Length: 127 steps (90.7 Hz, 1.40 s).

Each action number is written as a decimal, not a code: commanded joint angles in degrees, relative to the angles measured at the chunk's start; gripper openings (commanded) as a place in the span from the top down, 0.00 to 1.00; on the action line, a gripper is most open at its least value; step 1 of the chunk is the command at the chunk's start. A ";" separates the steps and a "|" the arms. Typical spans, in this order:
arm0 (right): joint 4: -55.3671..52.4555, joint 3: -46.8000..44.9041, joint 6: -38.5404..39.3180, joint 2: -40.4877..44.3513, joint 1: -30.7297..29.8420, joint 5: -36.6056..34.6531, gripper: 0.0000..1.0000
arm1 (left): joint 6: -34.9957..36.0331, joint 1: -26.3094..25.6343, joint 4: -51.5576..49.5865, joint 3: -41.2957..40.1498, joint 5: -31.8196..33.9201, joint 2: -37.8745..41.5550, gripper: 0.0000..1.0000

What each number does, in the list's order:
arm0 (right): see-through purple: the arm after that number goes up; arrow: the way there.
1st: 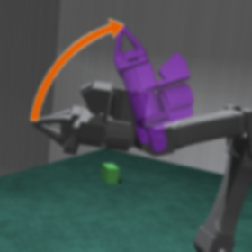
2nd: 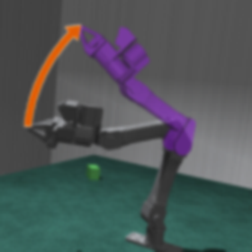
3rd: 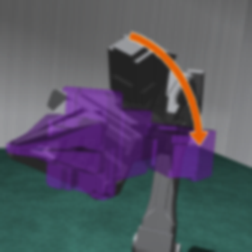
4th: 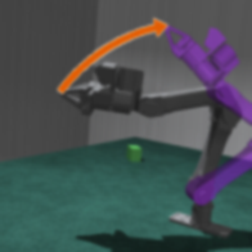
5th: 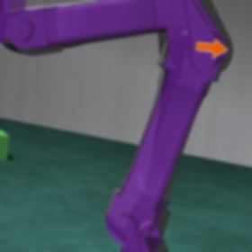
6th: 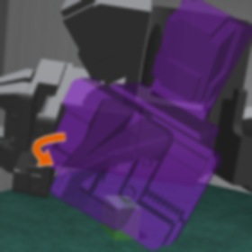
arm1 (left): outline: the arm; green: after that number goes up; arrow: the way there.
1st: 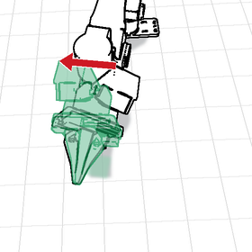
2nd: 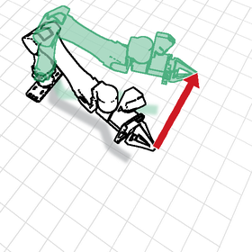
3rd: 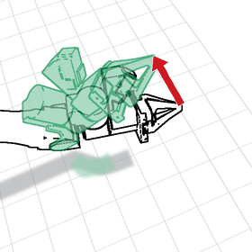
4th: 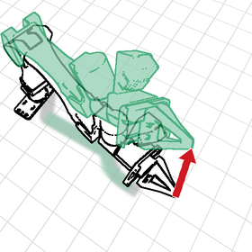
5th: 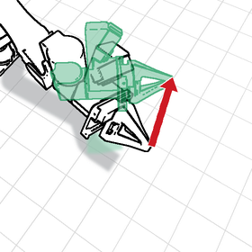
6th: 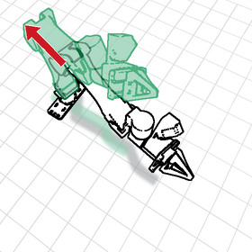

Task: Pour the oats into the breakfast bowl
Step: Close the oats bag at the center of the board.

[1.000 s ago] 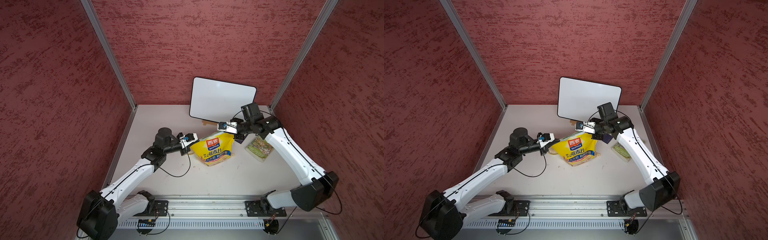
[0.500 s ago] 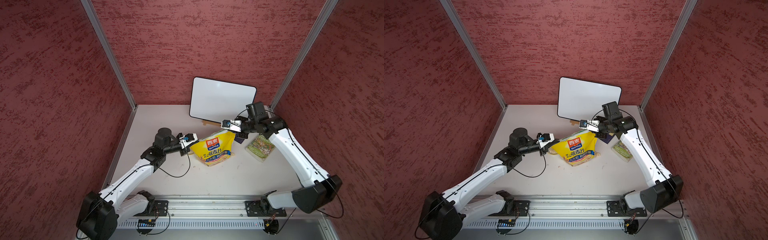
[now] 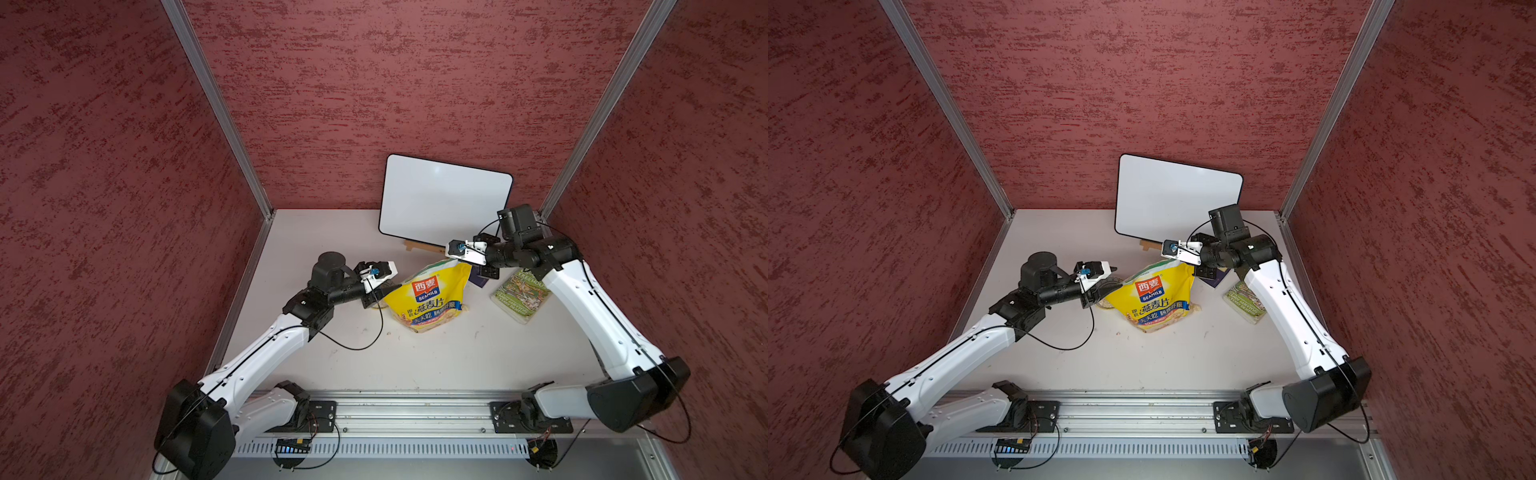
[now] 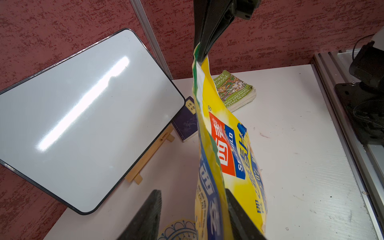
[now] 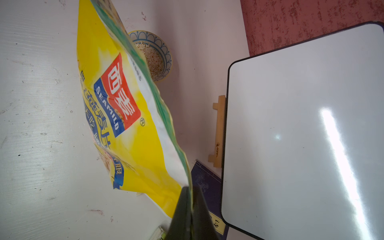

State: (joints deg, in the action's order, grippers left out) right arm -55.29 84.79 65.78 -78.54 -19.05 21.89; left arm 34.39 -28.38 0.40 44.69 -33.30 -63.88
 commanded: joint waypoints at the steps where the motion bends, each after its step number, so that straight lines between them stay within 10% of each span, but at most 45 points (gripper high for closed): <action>1: 3.51 -0.11 -1.25 2.34 0.58 3.50 1.00 | 0.93 -1.15 -1.64 2.45 1.83 -1.54 0.62; 19: 4.23 -0.31 -1.43 2.68 0.56 4.13 0.90 | 1.13 -1.57 -1.14 1.69 1.89 -0.91 1.00; 35: 5.28 0.13 -1.50 4.51 -0.61 6.17 0.58 | 1.03 -1.67 0.90 0.01 1.37 1.79 1.00; 44: 4.73 1.42 -0.93 3.99 -2.75 7.42 0.42 | 1.01 -1.57 1.01 -0.48 1.38 2.95 0.63; 64: 0.89 4.88 1.71 -1.97 -9.02 4.14 0.25 | 1.00 -0.82 -1.61 -3.38 1.57 7.58 0.33; 83: -0.12 7.63 2.89 -7.78 -14.63 2.59 0.23 | -0.57 -0.03 0.21 -8.24 5.63 11.06 0.31; 127: -1.24 13.98 3.94 -16.05 -21.10 0.12 0.50 | -2.66 2.51 3.99 -9.59 4.25 9.29 0.90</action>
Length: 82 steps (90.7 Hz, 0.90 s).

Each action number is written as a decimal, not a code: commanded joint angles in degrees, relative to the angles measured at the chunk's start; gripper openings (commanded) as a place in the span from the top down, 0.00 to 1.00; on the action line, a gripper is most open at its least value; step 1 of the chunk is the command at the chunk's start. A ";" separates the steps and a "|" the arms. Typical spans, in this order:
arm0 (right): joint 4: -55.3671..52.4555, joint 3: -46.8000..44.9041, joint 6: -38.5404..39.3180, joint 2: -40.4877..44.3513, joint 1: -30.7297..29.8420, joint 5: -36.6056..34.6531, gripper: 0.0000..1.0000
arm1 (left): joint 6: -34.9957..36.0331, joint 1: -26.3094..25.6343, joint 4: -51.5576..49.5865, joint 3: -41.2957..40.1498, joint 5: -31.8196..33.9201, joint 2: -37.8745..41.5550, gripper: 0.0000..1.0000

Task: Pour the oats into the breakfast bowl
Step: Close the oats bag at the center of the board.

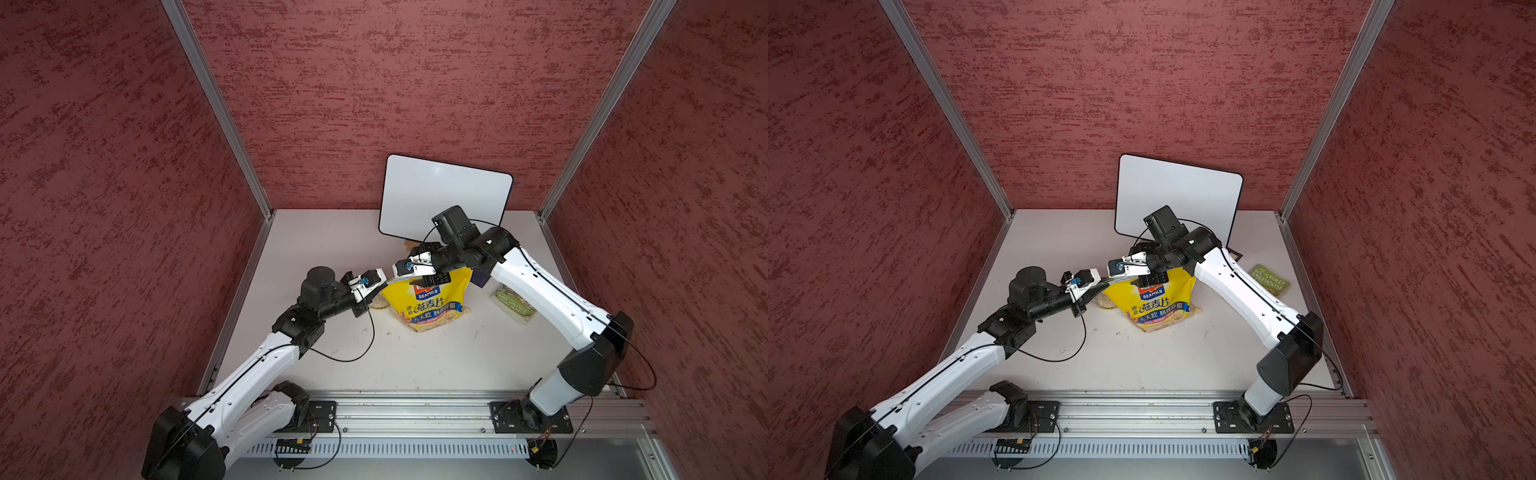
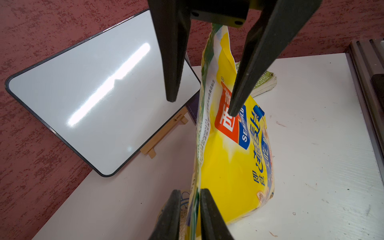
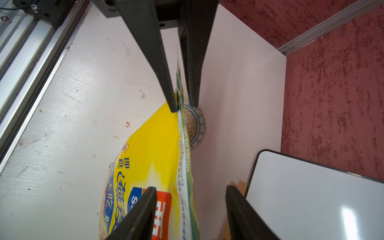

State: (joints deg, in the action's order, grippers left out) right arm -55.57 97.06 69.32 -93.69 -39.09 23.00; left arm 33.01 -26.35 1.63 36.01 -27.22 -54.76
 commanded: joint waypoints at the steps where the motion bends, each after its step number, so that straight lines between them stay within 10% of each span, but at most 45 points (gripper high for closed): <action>1: -0.95 1.72 0.40 -0.91 -1.06 -1.00 0.50 | -1.42 0.50 2.94 -0.97 -1.94 0.18 0.91; 49: -1.72 1.15 -0.06 -1.51 -1.43 -3.83 1.00 | -3.78 1.46 6.64 -2.62 -3.88 0.57 1.00; 82: -1.72 1.11 1.18 -0.62 0.14 -6.37 0.85 | -4.08 1.88 7.07 -3.66 -4.04 1.60 1.00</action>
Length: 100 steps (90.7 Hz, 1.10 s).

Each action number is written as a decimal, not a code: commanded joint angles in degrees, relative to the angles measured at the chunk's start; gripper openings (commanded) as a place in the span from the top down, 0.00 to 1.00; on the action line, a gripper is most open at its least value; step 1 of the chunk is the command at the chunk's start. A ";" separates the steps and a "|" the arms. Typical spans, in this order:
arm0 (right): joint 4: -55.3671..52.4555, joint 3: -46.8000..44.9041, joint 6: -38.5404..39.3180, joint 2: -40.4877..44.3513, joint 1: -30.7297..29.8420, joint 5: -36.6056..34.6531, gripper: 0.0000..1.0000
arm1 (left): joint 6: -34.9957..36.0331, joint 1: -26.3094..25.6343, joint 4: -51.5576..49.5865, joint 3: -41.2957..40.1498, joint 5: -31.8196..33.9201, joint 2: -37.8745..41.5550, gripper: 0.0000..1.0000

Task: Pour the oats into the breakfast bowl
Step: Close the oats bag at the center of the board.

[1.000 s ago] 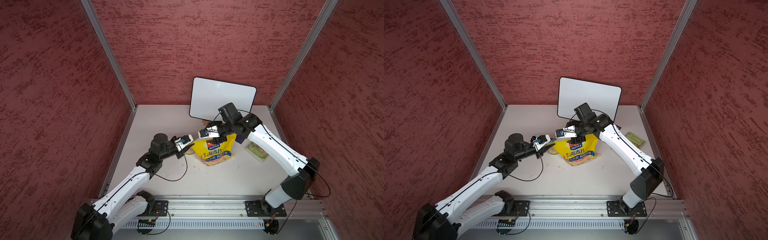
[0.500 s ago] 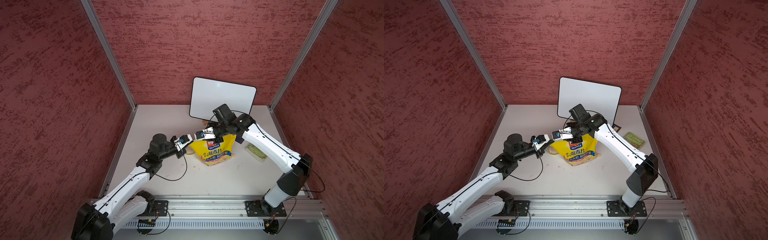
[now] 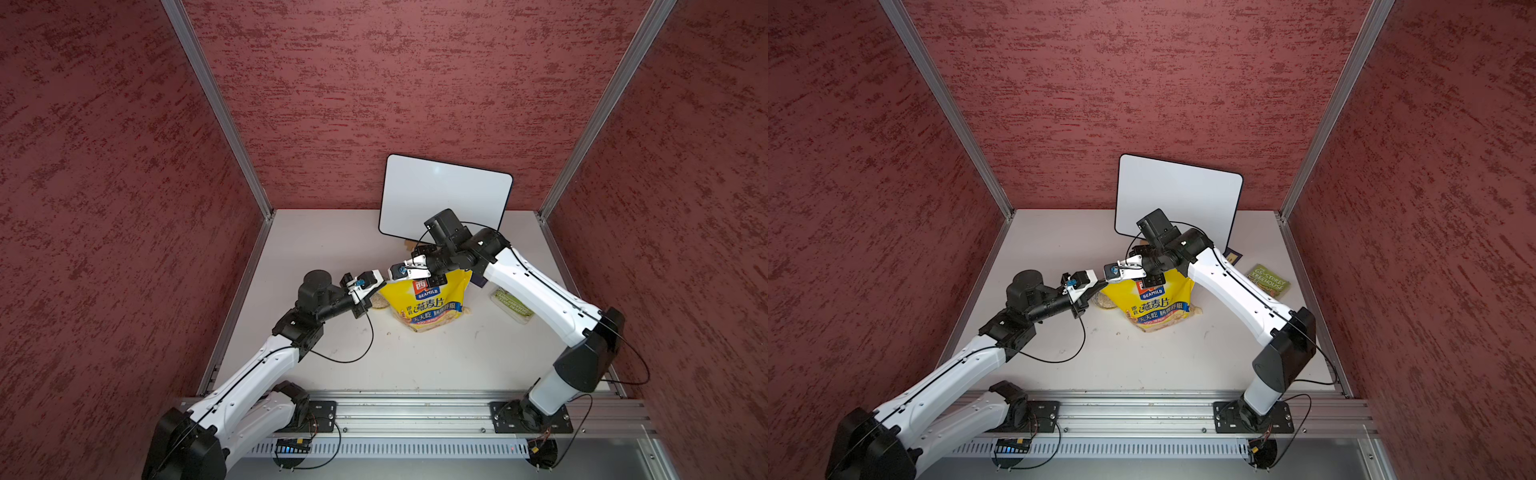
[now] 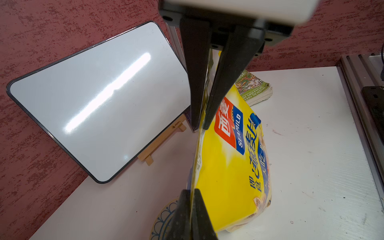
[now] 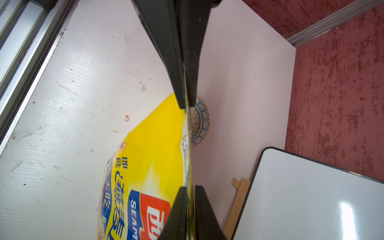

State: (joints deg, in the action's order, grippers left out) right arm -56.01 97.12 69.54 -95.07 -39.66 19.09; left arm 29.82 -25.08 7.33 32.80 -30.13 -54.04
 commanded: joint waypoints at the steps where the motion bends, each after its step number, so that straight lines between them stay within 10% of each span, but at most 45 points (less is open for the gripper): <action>1: -1.38 1.09 1.04 0.72 0.76 -2.60 0.85 | -0.90 0.59 1.37 -0.45 -1.10 0.92 1.00; 16: -3.43 2.18 1.68 0.09 1.35 -3.67 1.00 | -0.74 0.63 1.33 -0.55 -1.13 1.01 1.00; 100: -1.80 -2.50 1.70 5.96 7.45 -5.04 0.89 | -0.48 1.11 1.57 -0.63 -1.50 0.88 1.00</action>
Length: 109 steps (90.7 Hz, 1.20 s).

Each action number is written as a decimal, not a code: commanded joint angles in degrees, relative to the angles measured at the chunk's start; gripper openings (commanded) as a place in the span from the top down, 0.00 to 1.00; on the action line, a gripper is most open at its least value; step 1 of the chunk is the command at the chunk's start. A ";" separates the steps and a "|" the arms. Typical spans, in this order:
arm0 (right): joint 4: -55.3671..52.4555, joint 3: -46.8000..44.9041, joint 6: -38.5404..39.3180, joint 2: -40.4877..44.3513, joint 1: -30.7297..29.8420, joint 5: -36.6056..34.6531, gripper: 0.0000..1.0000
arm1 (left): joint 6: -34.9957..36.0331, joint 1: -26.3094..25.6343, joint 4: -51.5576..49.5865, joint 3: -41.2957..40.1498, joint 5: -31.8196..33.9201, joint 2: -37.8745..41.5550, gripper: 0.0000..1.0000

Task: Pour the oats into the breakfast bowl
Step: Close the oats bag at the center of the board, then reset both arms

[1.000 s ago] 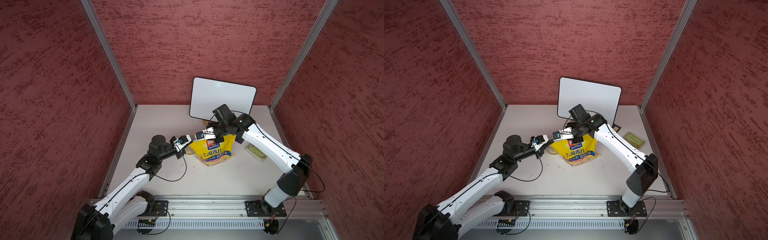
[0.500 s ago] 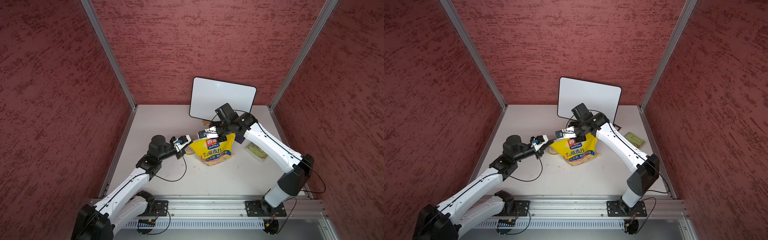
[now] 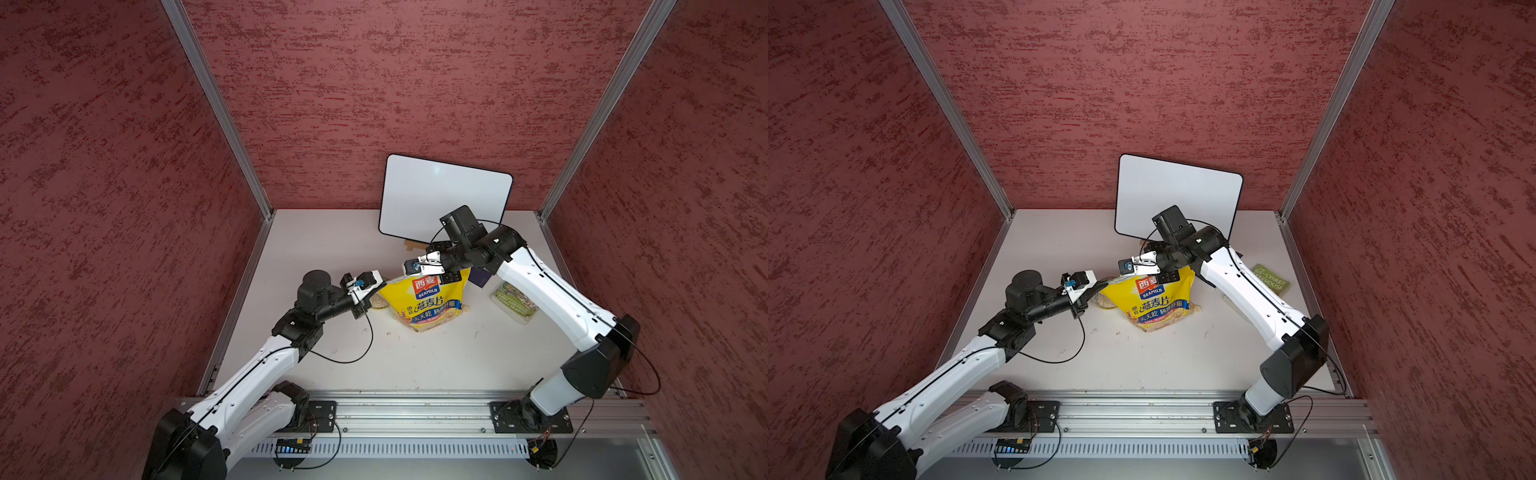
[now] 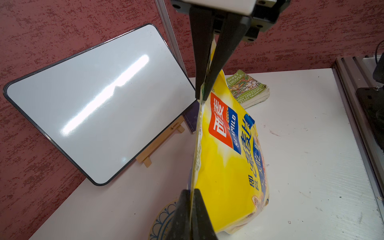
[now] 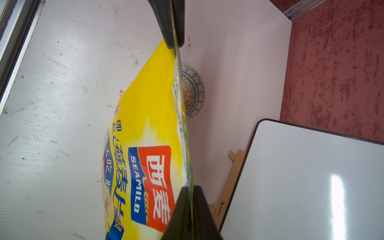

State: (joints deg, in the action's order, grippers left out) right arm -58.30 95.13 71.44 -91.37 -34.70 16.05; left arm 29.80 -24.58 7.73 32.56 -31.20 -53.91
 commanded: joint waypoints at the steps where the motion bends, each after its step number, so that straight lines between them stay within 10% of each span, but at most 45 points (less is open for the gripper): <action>1: 0.44 -0.49 -0.18 2.30 2.55 -1.99 0.90 | -0.50 0.59 1.16 -0.39 -0.44 0.74 1.00; 56: 1.05 -1.49 0.14 3.67 6.53 -2.25 1.00 | -0.49 0.91 1.15 -0.13 -0.98 1.08 1.00; 67: 3.32 -2.58 -0.90 5.18 7.20 -1.99 0.76 | -0.66 0.94 1.39 -0.12 -1.01 1.08 1.00; 87: 7.36 -3.67 -5.02 9.77 8.42 3.43 0.29 | -2.23 0.94 2.11 0.13 -0.25 0.90 0.56; 109: 11.80 -5.90 -13.01 16.04 11.06 8.92 0.05 | -5.60 0.93 2.88 -0.13 0.74 4.18 0.26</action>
State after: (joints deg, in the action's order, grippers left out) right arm -51.05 91.37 64.88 -79.07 -25.28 20.73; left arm 26.74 -23.99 8.64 32.56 -31.05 -52.31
